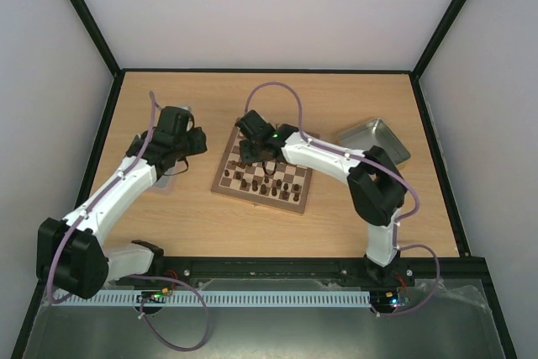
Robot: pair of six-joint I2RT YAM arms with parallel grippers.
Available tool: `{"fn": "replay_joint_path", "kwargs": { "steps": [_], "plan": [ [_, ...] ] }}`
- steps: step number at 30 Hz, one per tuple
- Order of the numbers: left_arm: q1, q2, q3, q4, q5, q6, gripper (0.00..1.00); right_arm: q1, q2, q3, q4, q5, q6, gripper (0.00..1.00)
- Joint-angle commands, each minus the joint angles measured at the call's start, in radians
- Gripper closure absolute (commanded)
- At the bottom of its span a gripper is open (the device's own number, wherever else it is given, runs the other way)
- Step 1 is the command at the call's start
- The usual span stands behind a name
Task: Set up the chess pieces on the board
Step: Pick up the chess piece from the chessboard.
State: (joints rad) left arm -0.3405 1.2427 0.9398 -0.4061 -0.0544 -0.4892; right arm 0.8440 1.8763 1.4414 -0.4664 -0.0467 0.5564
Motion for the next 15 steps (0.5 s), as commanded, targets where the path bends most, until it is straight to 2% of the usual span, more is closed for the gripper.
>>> {"fn": "replay_joint_path", "kwargs": {
  "steps": [1, 9, 15],
  "plan": [
    [0.014, -0.037, -0.038, 0.03, -0.032, 0.051, 0.51, 0.02, 0.074, 0.099, -0.156, 0.043, -0.032, 0.6],
    [0.006, -0.077, -0.075, 0.055, -0.027, 0.067, 0.5, 0.03, 0.169, 0.197, -0.231, 0.047, -0.03, 0.75],
    [0.0, -0.089, -0.081, 0.055, -0.029, 0.067, 0.49, 0.031, 0.199, 0.221, -0.246, 0.044, -0.034, 0.76]
  ]
}}
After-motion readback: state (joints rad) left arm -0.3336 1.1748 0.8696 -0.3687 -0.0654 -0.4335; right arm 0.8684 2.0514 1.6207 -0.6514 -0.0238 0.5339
